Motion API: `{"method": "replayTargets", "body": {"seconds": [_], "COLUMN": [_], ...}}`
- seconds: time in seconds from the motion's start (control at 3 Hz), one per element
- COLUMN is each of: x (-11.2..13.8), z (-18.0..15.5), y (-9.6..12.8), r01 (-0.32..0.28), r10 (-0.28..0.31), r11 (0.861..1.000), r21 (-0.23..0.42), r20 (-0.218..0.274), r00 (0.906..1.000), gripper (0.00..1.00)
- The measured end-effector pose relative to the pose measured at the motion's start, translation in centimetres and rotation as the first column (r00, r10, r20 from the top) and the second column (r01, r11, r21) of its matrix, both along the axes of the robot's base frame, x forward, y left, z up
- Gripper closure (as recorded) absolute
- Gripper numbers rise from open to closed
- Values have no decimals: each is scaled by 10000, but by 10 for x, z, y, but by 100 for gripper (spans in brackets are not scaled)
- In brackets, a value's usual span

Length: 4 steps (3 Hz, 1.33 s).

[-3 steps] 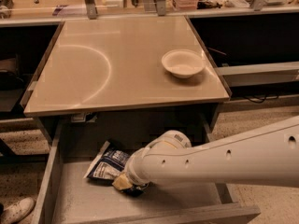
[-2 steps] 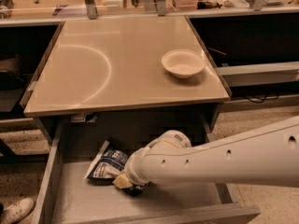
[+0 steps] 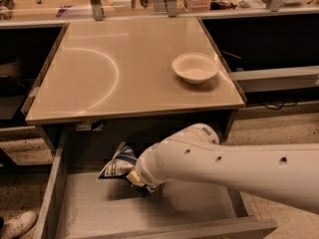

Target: Pick blue chip bag from top drawer and place on counter

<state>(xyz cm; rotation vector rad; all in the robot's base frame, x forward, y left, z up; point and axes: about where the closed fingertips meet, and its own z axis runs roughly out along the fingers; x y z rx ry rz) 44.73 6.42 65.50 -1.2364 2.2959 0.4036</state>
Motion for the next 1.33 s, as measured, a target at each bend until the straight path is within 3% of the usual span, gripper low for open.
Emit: {"method": "replayTargets", "body": {"seconds": [0.67, 1.33], "x": [-4, 18], "z": [94, 175], "y": [-44, -61], "r01": [454, 419], "r10": [-457, -379], "r11": [9988, 9979], "r21": [-206, -490], "r20": [-134, 814], "r00": [9989, 9960], "gripper": [100, 100]}}
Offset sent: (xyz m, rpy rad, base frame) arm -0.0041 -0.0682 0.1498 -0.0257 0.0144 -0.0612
